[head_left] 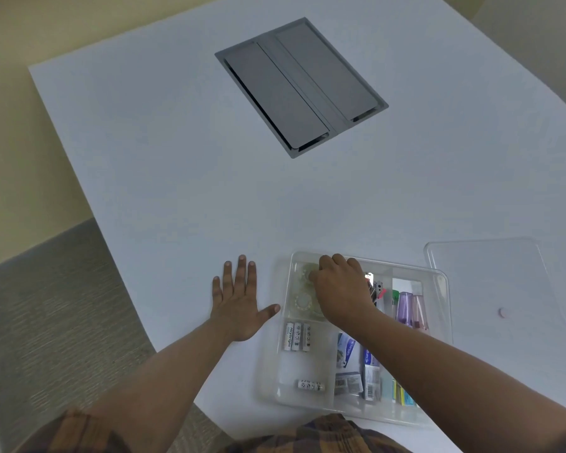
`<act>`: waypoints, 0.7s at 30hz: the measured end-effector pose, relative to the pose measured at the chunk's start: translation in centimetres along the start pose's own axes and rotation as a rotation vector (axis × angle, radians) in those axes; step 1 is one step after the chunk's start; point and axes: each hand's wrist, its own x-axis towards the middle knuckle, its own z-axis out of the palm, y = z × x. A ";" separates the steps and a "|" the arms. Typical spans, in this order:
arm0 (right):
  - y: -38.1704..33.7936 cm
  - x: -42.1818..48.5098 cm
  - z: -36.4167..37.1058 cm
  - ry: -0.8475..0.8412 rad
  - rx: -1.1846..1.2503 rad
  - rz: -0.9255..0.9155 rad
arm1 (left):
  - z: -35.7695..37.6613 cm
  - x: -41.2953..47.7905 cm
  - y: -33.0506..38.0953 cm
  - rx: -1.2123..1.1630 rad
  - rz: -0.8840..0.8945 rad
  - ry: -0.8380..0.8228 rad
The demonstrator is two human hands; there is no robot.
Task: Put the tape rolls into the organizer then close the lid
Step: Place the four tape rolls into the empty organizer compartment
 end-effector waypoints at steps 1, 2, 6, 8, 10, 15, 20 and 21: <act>0.0 0.1 0.1 -0.001 -0.002 -0.007 | 0.0 0.0 0.0 0.000 -0.001 0.000; 0.0 0.1 0.2 -0.001 -0.008 -0.014 | -0.1 0.0 0.1 0.000 -0.003 0.002; 0.0 0.6 0.3 0.008 -0.024 -0.034 | -0.2 -0.1 0.1 0.009 -0.009 -0.006; 0.0 0.7 0.4 0.006 -0.008 -0.034 | -0.2 -0.1 0.1 0.009 -0.010 -0.007; 0.0 0.6 0.4 0.008 0.012 -0.026 | -0.2 -0.1 0.1 0.008 -0.007 -0.004; 0.0 -0.1 0.1 0.036 0.124 0.097 | -0.1 0.0 0.1 0.002 -0.003 0.010; -1.1 -0.5 0.4 -0.031 0.023 0.136 | 0.0 0.0 0.0 -0.001 -0.001 0.007; -1.3 -0.5 0.4 -0.038 -0.010 0.131 | 0.0 0.0 0.0 -0.003 -0.001 0.007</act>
